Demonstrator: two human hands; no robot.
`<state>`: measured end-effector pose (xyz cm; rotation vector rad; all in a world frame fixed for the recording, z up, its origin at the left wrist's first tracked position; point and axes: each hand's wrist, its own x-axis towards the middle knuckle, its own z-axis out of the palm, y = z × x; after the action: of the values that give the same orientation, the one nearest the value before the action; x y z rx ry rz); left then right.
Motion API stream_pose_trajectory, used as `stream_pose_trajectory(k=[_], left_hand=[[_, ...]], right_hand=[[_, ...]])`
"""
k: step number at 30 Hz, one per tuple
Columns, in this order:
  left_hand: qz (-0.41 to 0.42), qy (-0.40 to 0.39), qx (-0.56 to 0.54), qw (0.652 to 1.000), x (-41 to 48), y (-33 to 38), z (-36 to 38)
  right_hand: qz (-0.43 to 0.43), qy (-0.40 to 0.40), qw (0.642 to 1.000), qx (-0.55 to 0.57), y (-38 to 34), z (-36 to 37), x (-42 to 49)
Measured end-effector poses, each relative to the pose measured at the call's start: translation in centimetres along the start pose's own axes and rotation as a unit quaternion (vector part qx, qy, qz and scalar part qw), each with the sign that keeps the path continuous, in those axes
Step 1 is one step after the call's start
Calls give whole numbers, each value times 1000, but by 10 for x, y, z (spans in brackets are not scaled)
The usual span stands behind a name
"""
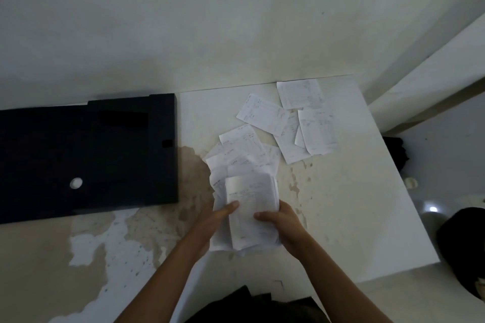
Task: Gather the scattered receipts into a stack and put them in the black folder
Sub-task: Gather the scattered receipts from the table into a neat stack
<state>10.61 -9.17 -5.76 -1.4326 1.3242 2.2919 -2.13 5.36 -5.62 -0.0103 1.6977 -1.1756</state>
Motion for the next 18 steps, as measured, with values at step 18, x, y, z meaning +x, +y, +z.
stream_pose_trajectory(k=[18], left_hand=[[164,59,158,972,-19,-8,72]], right_hand=[[-109,-114,987,42,-21,-65,-10]])
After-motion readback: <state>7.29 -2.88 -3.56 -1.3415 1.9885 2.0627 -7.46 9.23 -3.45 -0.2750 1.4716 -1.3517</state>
